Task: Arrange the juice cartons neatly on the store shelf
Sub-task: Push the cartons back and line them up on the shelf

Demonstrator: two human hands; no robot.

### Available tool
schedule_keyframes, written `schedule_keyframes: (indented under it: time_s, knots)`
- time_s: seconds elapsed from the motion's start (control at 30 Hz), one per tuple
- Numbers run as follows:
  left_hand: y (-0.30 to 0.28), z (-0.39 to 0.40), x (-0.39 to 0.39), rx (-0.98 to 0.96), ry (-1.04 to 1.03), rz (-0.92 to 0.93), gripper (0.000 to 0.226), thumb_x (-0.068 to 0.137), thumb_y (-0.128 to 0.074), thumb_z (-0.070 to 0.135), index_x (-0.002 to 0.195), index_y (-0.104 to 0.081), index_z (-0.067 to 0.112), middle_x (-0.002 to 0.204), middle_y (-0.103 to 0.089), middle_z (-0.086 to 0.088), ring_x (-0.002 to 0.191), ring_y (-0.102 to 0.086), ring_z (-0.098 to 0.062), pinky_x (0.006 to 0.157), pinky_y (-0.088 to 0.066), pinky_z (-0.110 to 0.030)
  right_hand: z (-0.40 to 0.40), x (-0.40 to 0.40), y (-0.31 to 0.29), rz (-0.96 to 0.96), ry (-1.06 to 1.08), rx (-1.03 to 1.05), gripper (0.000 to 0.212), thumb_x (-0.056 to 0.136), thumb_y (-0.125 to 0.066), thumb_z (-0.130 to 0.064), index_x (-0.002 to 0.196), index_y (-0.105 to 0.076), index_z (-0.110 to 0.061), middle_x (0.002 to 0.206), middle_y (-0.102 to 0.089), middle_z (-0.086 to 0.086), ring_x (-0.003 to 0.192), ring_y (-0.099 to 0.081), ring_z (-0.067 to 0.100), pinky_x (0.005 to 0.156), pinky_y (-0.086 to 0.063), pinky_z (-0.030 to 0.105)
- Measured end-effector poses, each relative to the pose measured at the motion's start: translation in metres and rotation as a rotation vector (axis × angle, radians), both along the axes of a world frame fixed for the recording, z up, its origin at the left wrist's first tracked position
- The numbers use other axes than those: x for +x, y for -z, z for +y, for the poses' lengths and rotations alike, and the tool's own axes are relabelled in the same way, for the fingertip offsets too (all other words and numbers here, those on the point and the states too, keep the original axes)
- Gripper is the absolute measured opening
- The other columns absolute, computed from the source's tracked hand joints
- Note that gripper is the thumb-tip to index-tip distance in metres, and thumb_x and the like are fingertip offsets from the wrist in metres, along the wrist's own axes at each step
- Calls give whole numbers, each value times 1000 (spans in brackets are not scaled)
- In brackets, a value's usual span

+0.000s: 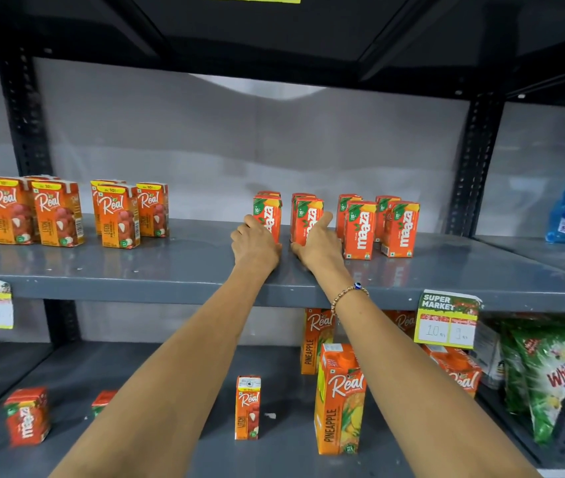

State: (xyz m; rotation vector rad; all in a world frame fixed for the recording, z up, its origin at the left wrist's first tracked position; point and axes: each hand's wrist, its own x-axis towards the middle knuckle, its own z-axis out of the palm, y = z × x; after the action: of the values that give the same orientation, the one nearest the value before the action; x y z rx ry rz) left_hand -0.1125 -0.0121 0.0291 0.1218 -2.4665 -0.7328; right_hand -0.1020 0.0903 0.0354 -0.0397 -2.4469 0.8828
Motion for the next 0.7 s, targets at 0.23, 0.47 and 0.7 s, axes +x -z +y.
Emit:
schedule_keyframes:
  time_s: [0.23,0.47,0.7]
  knots:
    - [-4,0,3,15,0,-49,77,83,-69,37,135,-25,2,137,-40,-19,129,-40,-33,103,-38,-38,0,2,-1,1,-10,-15,72,81,-71,-23,133,-23,-10,128,-54,17,114,-58,34,90,-50,40]
    - [-4,-15,29,-64,28,-95,73,85,-64,42,134,-30,0,134,-41,-18,126,-41,-33,102,-36,-38,7,21,-9,-160,-5,59,60,83,-68,-26,131,-40,-1,130,-54,17,119,-54,33,98,-46,40]
    - [-2,-135,87,-35,16,202,27,92,-53,28,93,-70,7,96,-72,-16,91,-66,-33,78,-52,-35,-37,73,-13,-181,47,234,34,95,-48,-26,119,-54,-3,122,-60,17,111,-57,34,86,-45,34]
